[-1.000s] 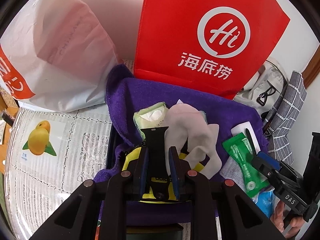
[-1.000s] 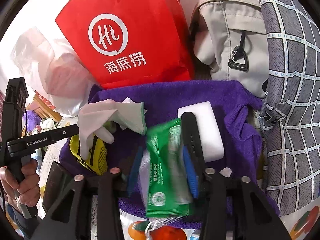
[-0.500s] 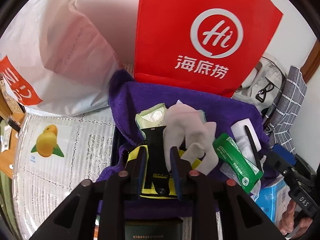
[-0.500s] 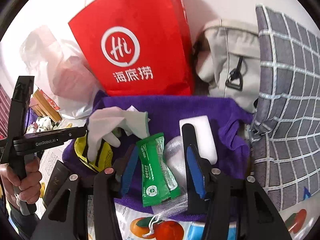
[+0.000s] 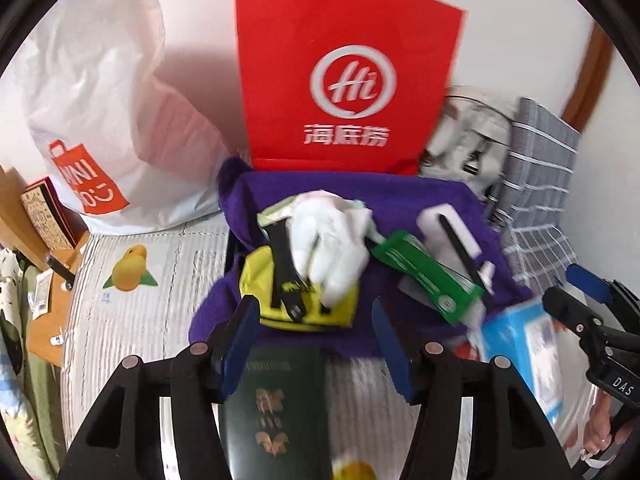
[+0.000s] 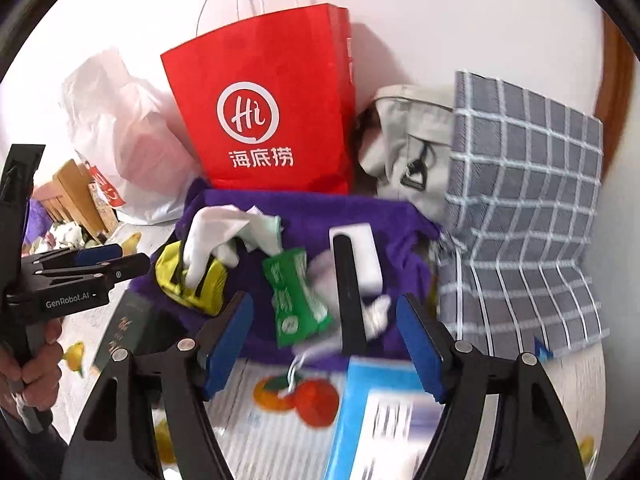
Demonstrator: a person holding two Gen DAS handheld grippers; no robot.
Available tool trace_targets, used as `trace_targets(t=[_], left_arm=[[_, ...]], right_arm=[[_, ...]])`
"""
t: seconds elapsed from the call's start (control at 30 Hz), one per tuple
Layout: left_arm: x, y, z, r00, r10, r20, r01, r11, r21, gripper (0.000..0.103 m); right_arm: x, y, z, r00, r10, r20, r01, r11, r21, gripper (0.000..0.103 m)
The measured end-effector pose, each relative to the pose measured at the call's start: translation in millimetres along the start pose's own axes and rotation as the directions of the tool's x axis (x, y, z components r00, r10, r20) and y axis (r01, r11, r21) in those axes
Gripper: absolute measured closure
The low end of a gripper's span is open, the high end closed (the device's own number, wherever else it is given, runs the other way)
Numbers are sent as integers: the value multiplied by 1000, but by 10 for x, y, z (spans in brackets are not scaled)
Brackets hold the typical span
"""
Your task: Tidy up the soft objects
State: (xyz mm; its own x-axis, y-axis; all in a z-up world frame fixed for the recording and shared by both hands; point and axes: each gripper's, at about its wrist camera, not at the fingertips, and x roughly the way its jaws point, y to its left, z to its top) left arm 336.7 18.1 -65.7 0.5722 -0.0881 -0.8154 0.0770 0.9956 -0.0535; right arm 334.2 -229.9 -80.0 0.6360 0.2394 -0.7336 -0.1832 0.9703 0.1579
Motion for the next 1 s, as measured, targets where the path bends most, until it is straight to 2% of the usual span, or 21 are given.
trace_targets(t=[0.03,0.1,0.2,0.27,0.33,0.47,0.67,1.0], left_arm=[[-85,-30,-51,1000,1,14,-1,1000,3,43],[-278,-95,-168,999,2,45,-2,1000,1,28],[-541,-230,-374,997,-11,79,10,1000,8,27],[-709,-286,-517,995,-20,99,20,1000,0,25],[-889,-327,-656,992,-25,121,26,1000,-5,21],[-1260,-410,-942,985,-14,170,13,1000,8,14],[-1728,-471,-1352,974,17,224,-16,1000,-5,10],[-2171,-509,-1836,966,1,258,1,1000,-10,8]], right_arm=[[-91,9,-59,1000,6,3,-6,1000,8,29],[-268,42,-198,1000,-16,14,16,1000,16,23],[-499,163,-385,998,-50,37,50,999,-6,14],[-668,256,-543,997,-73,40,74,997,-24,4],[-863,340,-710,993,-101,54,103,994,-30,0],[-1263,407,-1010,991,-112,68,113,994,-9,0],[-1767,458,-1355,989,-111,96,108,994,33,0],[-2372,610,-1789,982,-142,127,135,989,67,0]])
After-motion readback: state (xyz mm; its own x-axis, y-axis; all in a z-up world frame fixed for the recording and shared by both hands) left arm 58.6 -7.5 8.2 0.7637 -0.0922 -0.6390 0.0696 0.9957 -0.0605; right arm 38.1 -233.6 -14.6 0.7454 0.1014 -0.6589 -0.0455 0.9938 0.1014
